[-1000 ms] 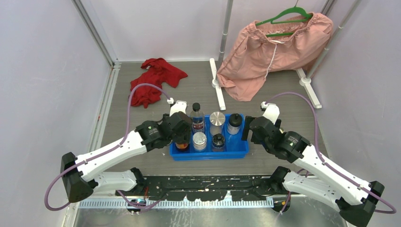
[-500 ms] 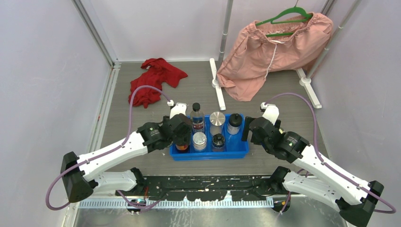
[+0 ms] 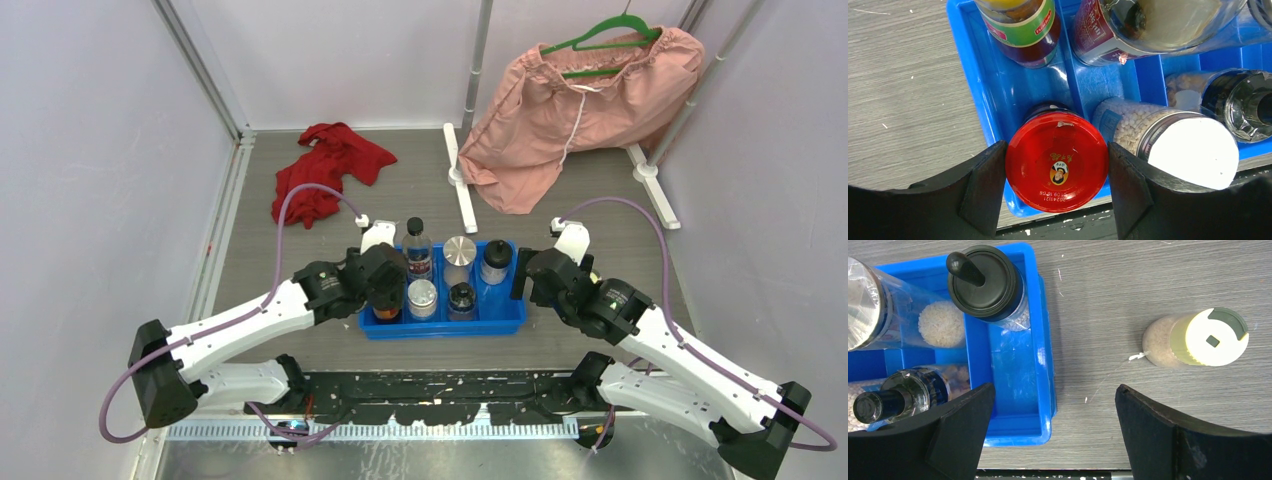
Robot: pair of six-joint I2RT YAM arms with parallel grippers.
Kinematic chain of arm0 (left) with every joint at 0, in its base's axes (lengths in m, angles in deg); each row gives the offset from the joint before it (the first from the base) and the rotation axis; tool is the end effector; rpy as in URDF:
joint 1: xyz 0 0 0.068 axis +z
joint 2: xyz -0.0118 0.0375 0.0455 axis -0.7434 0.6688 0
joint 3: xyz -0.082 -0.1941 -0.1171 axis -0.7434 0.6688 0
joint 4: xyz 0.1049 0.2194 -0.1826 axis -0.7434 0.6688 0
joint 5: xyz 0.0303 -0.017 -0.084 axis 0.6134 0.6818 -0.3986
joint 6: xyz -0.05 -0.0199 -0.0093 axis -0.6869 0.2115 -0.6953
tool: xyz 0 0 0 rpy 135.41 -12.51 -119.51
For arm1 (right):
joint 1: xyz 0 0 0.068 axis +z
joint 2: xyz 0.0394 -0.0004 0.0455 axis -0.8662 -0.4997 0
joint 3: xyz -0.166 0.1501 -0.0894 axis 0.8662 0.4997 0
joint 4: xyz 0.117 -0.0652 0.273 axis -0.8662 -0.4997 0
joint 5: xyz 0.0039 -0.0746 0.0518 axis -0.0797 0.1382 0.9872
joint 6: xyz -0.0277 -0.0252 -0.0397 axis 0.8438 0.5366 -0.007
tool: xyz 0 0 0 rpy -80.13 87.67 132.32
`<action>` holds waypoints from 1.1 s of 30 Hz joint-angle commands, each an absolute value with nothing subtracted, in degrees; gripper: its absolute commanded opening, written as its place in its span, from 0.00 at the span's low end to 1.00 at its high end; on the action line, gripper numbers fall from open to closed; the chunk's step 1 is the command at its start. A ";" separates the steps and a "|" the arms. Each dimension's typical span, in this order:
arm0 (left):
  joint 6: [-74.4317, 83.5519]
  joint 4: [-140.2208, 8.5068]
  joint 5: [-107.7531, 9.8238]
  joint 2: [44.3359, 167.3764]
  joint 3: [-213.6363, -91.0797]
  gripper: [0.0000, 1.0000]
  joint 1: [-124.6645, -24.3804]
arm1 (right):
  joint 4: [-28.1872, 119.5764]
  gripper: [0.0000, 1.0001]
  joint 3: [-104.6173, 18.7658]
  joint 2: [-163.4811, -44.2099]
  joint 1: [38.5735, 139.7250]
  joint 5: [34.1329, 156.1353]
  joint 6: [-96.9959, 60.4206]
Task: Organize the condiment bottles
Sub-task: Place the bottle in the storage box.
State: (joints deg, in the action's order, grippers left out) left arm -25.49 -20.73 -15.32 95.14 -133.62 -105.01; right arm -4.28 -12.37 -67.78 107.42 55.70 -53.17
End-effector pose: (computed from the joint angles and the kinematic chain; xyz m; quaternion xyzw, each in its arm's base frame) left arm 0.1655 -0.2262 0.2376 0.0573 0.9292 -0.0905 0.3536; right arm 0.1588 0.1441 0.2561 0.0474 0.9087 0.0443 0.4124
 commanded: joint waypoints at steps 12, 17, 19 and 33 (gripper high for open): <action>-26.93 -25.64 -14.18 95.04 -133.88 0.65 -105.28 | -2.19 0.96 -12.86 -68.31 107.30 55.64 -53.48; -27.01 -24.58 -13.84 94.76 -134.32 0.66 -105.33 | -1.84 0.96 -13.06 -68.80 107.30 55.70 -53.40; -27.10 -24.11 -13.62 94.54 -134.48 0.68 -105.31 | -1.79 0.96 -13.06 -68.83 107.30 55.76 -53.31; -27.15 -21.84 -12.76 93.86 -135.79 0.74 -105.28 | -1.61 0.96 -12.82 -68.84 107.31 56.05 -53.48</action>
